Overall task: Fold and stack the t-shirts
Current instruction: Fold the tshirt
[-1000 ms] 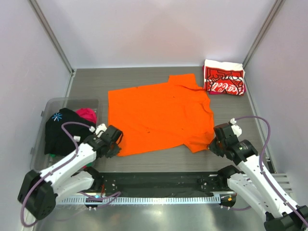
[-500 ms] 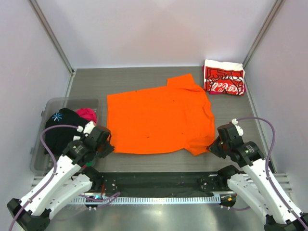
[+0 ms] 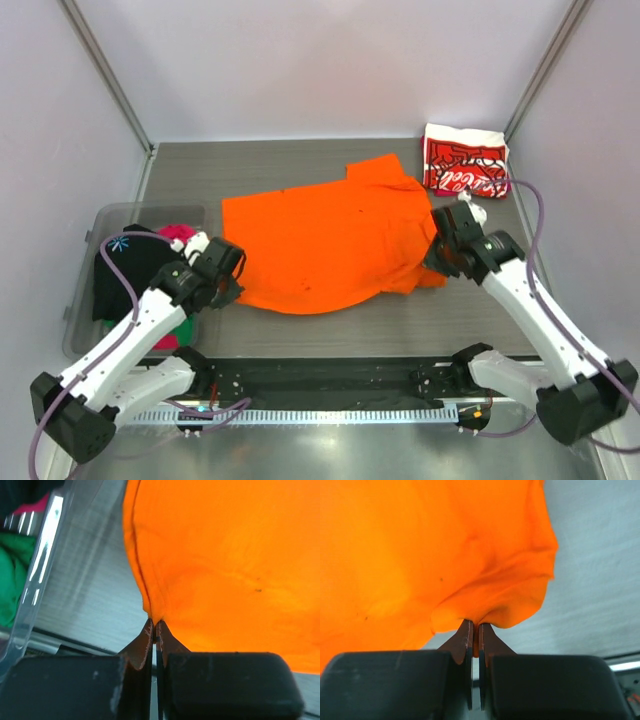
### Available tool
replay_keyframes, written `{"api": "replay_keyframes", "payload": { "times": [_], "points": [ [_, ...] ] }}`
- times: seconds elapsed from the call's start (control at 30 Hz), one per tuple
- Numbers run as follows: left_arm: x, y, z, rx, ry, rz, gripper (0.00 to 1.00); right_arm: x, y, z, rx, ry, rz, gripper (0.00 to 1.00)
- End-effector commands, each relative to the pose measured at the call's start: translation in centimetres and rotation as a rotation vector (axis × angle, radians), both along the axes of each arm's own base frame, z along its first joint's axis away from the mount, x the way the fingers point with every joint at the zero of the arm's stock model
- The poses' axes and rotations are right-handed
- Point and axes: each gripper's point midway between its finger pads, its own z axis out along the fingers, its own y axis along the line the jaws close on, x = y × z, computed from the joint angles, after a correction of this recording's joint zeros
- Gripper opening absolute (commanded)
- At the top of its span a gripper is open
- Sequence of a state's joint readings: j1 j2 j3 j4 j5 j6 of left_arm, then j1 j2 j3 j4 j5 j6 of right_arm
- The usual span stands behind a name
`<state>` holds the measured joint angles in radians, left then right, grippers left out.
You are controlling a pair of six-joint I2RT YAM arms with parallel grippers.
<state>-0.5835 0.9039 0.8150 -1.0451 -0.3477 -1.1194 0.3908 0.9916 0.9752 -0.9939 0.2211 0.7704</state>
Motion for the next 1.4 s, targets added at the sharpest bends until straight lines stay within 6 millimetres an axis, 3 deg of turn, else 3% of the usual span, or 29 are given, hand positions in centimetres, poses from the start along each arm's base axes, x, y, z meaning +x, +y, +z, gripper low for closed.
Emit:
{"api": "replay_keyframes", "payload": {
  "times": [0.0, 0.07, 0.13, 0.17, 0.47, 0.77, 0.97, 1.0, 1.03, 1.07, 1.1, 1.2, 1.23, 1.27, 1.33, 1.37],
  "points": [
    [3.2, 0.3, 1.7, 0.035, -0.074, 0.002, 0.00, 5.5, 0.2, 2.9, -0.104, -0.113, 0.033, 0.01],
    [3.9, 0.4, 1.0, 0.059, -0.040, -0.009, 0.00, 7.6, 0.5, 4.1, -0.136, -0.135, 0.054, 0.01],
    [4.8, 0.9, 1.0, 0.072, -0.029, 0.000, 0.00, 9.3, 0.4, 3.4, -0.191, -0.101, 0.059, 0.01],
    [5.1, 1.1, 0.6, 0.080, -0.011, 0.001, 0.00, 10.5, 0.5, 4.5, -0.208, -0.125, 0.071, 0.01],
    [8.7, 2.6, -1.1, 0.068, 0.034, 0.039, 0.00, 17.6, 0.7, 3.6, -0.284, -0.081, 0.125, 0.01],
    [10.7, 2.9, -3.7, 0.059, 0.096, 0.052, 0.00, 22.0, 1.2, 1.9, -0.318, -0.046, 0.194, 0.01],
    [12.7, 3.6, -4.9, 0.050, 0.149, 0.078, 0.01, 24.7, 1.9, -0.2, -0.346, -0.014, 0.252, 0.01],
    [13.0, 3.3, -5.2, 0.027, 0.163, 0.072, 0.03, 25.4, 1.8, -0.6, -0.350, -0.010, 0.260, 0.13],
    [13.5, 3.0, -5.4, 0.002, 0.174, 0.064, 0.07, 26.0, 1.9, -3.0, -0.359, 0.045, 0.278, 0.37],
    [14.6, 3.0, -4.9, -0.028, 0.178, 0.066, 0.09, 27.3, 1.9, -2.0, -0.364, 0.019, 0.275, 0.64],
    [14.8, 2.0, -5.8, -0.083, 0.234, 0.040, 0.12, 27.8, 1.5, -2.2, -0.370, 0.032, 0.269, 0.99],
    [15.9, 1.2, -4.3, -0.120, 0.228, 0.011, 0.34, 27.8, 0.3, -1.8, -0.369, 0.060, 0.226, 1.00],
    [15.9, 0.8, -3.7, -0.144, 0.216, 0.000, 0.49, 27.6, -0.1, -1.5, -0.352, 0.048, 0.203, 1.00],
    [15.6, 1.0, -3.5, -0.139, 0.210, 0.005, 0.55, 26.0, -0.5, -1.1, -0.338, 0.051, 0.197, 1.00],
    [15.3, 1.6, -2.2, -0.114, 0.159, 0.014, 0.68, 25.0, -0.6, -0.8, -0.291, 0.016, 0.163, 1.00],
    [14.5, 1.8, -2.3, -0.107, 0.164, 0.015, 0.69, 22.7, -1.5, -2.7, -0.285, 0.070, 0.152, 1.00]
  ]
}}
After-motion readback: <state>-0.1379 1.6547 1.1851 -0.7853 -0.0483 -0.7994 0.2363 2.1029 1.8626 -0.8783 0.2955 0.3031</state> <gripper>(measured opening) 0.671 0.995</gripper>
